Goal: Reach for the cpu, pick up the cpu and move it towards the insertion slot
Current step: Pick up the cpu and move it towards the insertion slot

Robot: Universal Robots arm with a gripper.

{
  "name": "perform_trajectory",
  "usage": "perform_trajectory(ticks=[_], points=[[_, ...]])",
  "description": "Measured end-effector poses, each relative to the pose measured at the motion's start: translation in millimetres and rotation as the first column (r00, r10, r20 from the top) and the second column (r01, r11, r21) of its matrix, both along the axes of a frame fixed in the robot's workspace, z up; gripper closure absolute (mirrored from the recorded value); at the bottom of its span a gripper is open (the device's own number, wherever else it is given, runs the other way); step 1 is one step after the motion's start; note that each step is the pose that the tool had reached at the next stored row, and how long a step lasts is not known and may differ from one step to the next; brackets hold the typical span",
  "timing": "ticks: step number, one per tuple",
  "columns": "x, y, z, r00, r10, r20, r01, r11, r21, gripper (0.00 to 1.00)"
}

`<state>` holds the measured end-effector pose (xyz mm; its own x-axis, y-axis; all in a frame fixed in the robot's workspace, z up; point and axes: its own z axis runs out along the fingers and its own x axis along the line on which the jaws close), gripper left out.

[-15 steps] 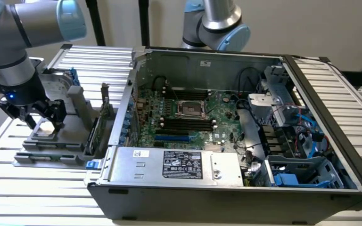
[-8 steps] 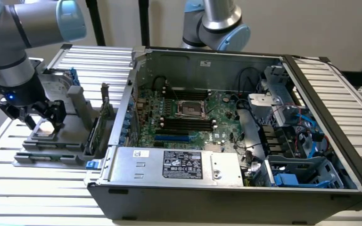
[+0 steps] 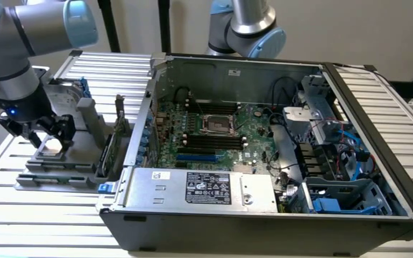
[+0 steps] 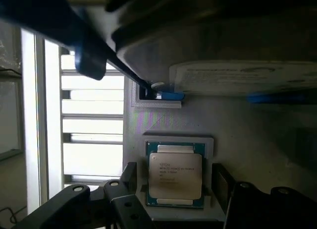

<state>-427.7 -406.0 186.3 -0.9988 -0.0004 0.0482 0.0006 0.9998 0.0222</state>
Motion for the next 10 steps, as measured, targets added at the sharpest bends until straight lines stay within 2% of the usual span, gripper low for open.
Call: perform_trajectory(ticks=[4,10], points=[[0.0,-1.6,-0.3,1.0,0.0,-0.0001,0.0,1.0,0.0023,0.29],[0.0,-2.7,-1.2,1.0,0.0,-0.0001,0.0,0.9999,0.0135,0.29]])
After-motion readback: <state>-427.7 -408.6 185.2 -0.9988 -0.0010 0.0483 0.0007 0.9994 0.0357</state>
